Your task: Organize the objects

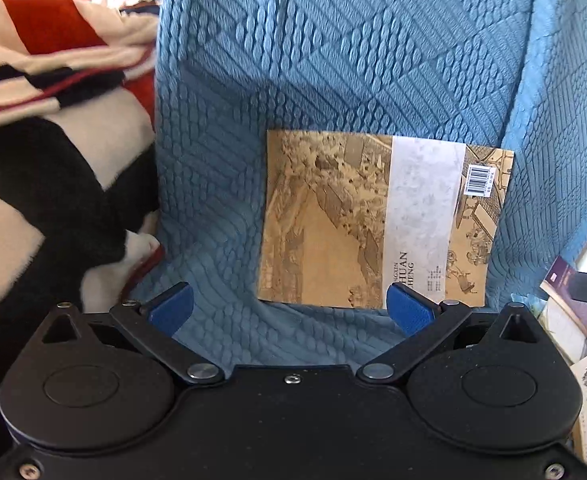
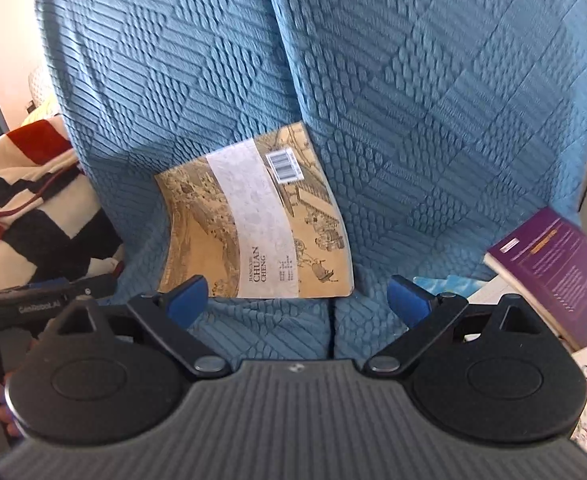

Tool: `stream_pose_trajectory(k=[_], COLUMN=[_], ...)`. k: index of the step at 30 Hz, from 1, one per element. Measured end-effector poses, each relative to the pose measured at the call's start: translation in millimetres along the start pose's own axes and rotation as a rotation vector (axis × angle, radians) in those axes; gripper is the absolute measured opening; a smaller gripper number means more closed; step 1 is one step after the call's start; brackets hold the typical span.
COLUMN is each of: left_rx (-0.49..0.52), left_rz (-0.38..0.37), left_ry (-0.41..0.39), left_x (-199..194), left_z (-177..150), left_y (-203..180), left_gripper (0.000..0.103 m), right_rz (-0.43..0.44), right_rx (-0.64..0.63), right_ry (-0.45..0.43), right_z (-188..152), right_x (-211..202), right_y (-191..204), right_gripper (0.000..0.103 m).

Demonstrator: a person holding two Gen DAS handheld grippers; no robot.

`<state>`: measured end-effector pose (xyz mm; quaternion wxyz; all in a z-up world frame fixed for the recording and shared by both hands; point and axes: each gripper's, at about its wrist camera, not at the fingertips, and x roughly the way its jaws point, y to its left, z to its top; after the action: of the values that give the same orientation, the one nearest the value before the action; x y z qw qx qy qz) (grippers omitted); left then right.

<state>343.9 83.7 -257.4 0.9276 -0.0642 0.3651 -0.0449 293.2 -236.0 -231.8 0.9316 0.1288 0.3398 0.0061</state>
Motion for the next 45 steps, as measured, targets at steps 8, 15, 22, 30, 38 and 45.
stream_pose_trajectory(k=[8,15,22,30,38,45], left_rx=[0.043,0.053,0.067,0.034,-0.019,-0.001], left_rz=[0.009,-0.041,-0.069,-0.065,-0.124,-0.114], left_ry=[0.025,0.072,0.104,0.135,0.133,0.126], left_x=[29,58,90,116,111,102], left_z=[6,21,34,43,50,50], left_y=[-3,-4,-7,-8,-8,-15], left_gripper=[0.103,0.103,0.103,0.103,0.103,0.103], right_rz=[0.023,0.004,-0.024,0.021,-0.017,0.001], right_rx=[0.019,-0.01,-0.099,-0.153,-0.151,-0.125], right_ry=[0.057,0.064,0.045,0.021,0.009,0.033], right_z=[20,28,30,34,38,42], right_x=[45,78,105,128,139,138], right_y=[-13,-13,-13,-8,-6,-14], right_gripper=[0.097,0.097,0.097,0.091,0.066,0.062])
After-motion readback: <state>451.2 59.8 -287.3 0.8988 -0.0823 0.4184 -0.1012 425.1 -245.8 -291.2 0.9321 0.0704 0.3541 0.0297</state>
